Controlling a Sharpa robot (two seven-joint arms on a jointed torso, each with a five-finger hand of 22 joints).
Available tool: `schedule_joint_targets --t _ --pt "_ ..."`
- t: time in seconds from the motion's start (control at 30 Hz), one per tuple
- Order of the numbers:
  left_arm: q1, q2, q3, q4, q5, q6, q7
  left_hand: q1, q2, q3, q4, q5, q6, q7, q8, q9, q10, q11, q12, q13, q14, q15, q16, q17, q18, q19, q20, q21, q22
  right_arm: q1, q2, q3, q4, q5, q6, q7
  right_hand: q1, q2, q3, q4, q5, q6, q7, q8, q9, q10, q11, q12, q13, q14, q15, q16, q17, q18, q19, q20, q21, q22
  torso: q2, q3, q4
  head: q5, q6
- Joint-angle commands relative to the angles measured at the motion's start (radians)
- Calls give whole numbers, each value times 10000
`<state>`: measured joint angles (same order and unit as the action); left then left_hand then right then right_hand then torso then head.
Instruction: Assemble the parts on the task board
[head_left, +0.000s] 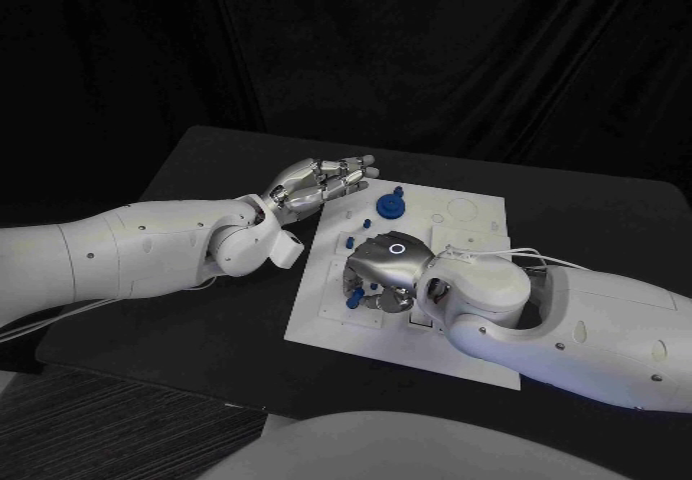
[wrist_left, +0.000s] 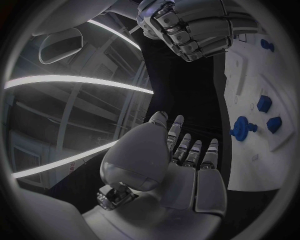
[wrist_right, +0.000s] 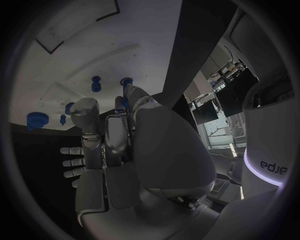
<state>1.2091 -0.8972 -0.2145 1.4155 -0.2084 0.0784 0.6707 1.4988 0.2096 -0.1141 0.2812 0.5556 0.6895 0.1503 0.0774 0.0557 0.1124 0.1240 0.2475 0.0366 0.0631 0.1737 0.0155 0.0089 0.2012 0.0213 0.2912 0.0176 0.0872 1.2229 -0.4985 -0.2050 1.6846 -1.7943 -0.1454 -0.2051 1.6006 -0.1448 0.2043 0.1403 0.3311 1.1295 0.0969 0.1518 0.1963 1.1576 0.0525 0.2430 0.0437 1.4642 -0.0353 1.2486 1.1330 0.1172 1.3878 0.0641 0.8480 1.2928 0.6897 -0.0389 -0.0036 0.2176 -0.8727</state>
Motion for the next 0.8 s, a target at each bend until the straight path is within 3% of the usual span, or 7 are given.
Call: schedule_joint_targets --t 0.03,0.8 --pt "-19 20 9 6 46 153 90 133 -40 83 -16 122 -46 -12 0 78 -49 39 98 23 61 84 179 103 -242 169 17 85 170 -55 -4 -9 11 -97 315 -231 200 308 452 -163 -31 150 76 22 239 847 -199 235 387 272 -87 112 5 41 -78 -36 10 1193 -4 2 5 25 1" --pt "-61 44 9 -41 46 229 27 147 -12 117 -11 129 -59 -8 -1 78 -49 43 99 24 77 97 192 105 -245 199 21 101 212 -67 -72 -9 101 -98 167 -328 157 311 470 -175 -92 196 77 16 245 872 -203 238 411 252 -89 68 -47 43 -100 -40 -13 1186 -13 -6 8 31 1"
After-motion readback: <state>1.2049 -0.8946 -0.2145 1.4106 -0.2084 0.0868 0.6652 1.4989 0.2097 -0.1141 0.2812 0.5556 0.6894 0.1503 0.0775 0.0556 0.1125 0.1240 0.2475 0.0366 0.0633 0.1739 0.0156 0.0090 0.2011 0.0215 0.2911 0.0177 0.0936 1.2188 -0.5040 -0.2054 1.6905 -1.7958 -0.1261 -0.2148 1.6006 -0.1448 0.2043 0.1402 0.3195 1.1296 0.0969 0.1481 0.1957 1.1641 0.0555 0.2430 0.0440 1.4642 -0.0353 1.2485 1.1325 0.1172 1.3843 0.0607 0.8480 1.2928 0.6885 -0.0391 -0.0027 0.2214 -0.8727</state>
